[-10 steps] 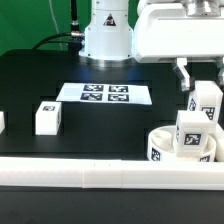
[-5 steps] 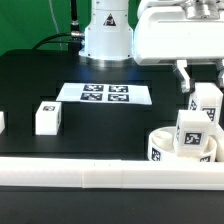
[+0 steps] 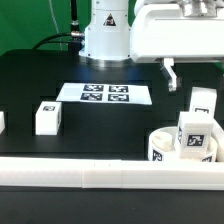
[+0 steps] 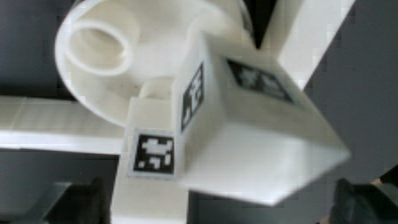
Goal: Assemble stool
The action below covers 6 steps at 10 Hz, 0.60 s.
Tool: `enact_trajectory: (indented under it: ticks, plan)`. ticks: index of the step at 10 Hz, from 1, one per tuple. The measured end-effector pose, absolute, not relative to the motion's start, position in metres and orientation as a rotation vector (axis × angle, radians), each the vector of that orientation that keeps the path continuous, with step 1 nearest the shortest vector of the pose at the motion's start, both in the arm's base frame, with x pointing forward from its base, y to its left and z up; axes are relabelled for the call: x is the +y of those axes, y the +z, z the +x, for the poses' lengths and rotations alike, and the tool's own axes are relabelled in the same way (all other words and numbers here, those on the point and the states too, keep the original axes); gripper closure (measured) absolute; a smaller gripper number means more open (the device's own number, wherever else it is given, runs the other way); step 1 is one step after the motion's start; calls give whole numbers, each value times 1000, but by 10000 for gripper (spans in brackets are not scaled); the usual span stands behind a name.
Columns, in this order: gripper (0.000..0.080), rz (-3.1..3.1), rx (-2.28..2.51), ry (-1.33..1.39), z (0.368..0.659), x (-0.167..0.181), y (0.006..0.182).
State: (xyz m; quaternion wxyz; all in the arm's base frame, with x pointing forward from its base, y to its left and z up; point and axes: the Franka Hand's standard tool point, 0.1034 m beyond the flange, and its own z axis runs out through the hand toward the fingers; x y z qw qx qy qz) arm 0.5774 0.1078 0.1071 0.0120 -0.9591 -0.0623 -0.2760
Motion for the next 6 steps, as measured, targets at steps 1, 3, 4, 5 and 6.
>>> enact_trajectory:
  ticks: [1,3,4,5,6]
  plan:
    - [159,-2991,-195,-839,579,108,117]
    - [151,-2990,-190,-790,585,111,139]
    - [151,-2987,-190,-807,585,111,138]
    - [151,-2990,-191,-799,584,111,134]
    - [151,-2990,-191,-799,584,111,135]
